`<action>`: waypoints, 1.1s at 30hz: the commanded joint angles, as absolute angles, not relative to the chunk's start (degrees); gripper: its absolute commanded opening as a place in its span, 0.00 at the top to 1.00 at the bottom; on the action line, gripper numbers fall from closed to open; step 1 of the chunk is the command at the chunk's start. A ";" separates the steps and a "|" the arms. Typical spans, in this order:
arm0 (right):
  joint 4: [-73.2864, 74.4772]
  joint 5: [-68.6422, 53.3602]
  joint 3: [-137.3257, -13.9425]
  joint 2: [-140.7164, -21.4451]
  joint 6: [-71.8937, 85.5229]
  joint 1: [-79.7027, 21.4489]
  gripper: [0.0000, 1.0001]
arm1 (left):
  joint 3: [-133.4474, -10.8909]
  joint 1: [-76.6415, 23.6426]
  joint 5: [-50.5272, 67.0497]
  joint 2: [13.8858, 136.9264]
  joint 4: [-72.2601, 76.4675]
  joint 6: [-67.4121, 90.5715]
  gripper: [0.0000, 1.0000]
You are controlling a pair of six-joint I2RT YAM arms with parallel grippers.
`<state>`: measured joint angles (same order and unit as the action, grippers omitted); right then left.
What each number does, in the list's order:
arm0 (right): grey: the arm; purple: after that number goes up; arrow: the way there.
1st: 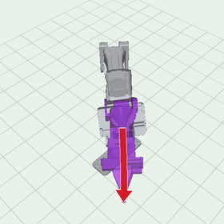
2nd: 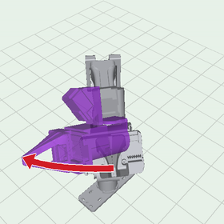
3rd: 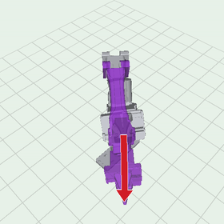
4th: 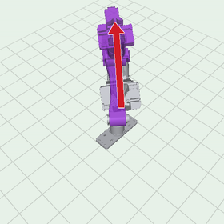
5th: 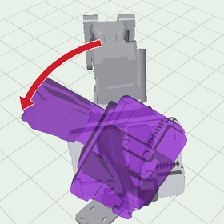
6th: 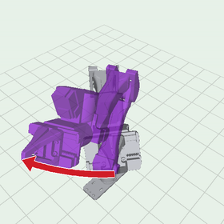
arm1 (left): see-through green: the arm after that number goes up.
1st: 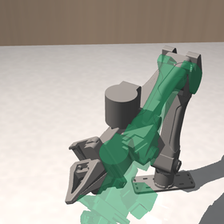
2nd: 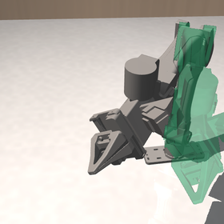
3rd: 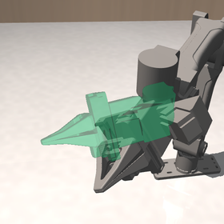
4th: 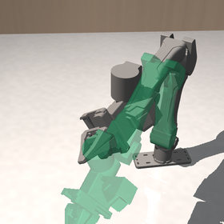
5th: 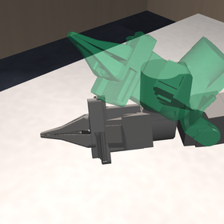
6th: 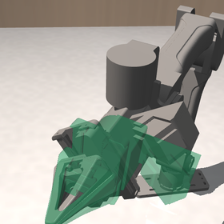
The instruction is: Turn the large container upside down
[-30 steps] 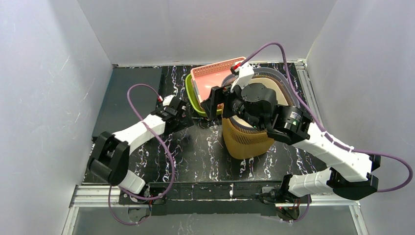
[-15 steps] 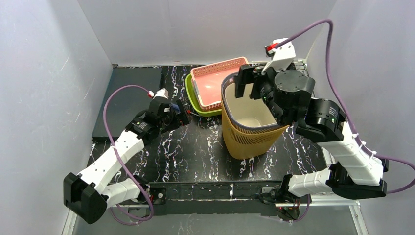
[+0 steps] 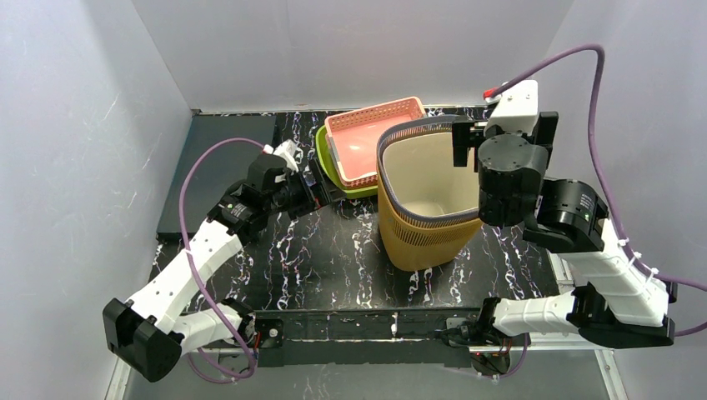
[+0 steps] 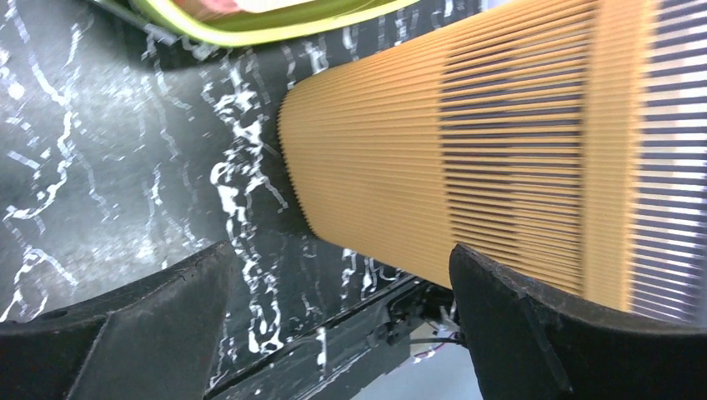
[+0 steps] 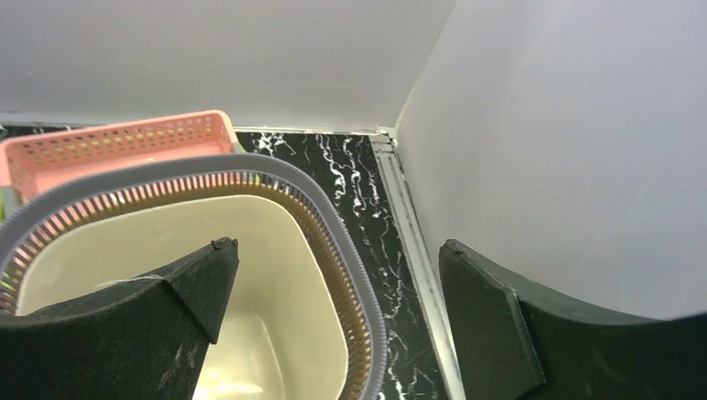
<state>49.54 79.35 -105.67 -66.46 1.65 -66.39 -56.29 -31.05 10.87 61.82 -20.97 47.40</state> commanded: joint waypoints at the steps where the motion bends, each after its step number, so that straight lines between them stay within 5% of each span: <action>1: 57.24 75.53 -106.42 -70.42 2.84 -61.97 0.01 | -62.28 -31.95 14.68 62.06 -20.10 47.33 0.02; 6: 59.45 46.90 -110.86 -77.18 0.10 -31.60 0.01 | -65.05 -32.90 14.63 62.20 -21.55 46.87 0.02; 14: 60.67 18.21 -107.61 -79.61 6.81 -10.22 0.02 | -73.12 -37.43 11.54 64.04 -26.73 43.58 0.03; 33: 53.59 -12.80 -87.76 -69.12 23.48 -9.75 0.03 | -86.43 -40.32 0.91 66.92 -41.77 38.91 0.03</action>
<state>55.59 -2.48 -92.51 -71.59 17.65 -8.67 -83.33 -40.10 5.48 68.05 -35.83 40.18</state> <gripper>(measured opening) 0.963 0.970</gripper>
